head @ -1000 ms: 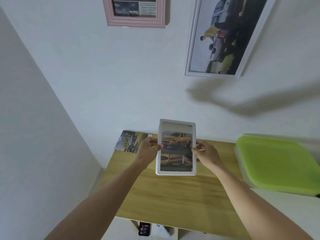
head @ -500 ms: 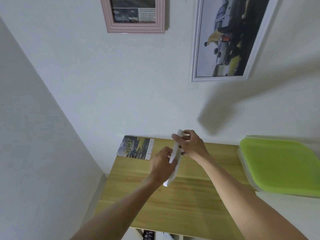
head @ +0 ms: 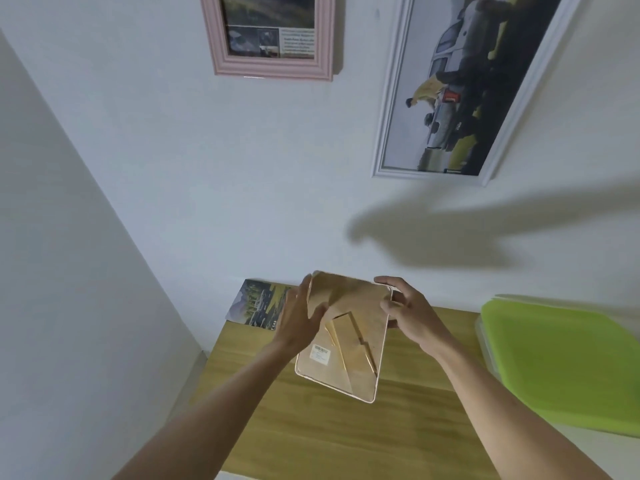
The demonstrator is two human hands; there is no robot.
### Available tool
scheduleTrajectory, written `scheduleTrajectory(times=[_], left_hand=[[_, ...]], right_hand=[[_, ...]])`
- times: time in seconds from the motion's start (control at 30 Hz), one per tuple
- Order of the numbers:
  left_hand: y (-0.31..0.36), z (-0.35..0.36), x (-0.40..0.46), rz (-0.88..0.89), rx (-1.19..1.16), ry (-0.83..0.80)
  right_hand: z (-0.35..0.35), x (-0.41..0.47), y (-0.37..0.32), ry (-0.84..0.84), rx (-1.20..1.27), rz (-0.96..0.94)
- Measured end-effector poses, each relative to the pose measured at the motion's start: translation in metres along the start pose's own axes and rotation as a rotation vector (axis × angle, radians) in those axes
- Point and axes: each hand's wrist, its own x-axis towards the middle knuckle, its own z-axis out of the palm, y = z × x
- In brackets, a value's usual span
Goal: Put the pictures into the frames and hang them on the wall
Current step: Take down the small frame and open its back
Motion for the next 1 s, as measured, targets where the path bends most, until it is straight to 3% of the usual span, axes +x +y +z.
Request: scheduleTrajectory(times=[0.1,0.37,0.5,0.63,1.0], left_hand=[[0.002,-0.001,0.003,-0.012,-0.051,-0.019],[0.010,0.027,-0.002,-0.077,0.054,0.079],[0.004,0.036,-0.005,-0.136,0.090,0.095],[0.018,0.038,-0.004,-0.237,-0.026,0.082],[-0.003,0.036,0.009,-0.359,-0.161,-0.035]], right_hand=[[-0.004,0.007,0.007,0.022,0.019,-0.015],[0.013,0.019,0.048,0.462,-0.107,-0.239],[0.019,0.020,0.066,0.441,-0.288,-0.325],[0.022,0.028,0.075,0.353,-0.332,-0.218],[0.018,0.035,0.074,0.333,-0.047,0.137]])
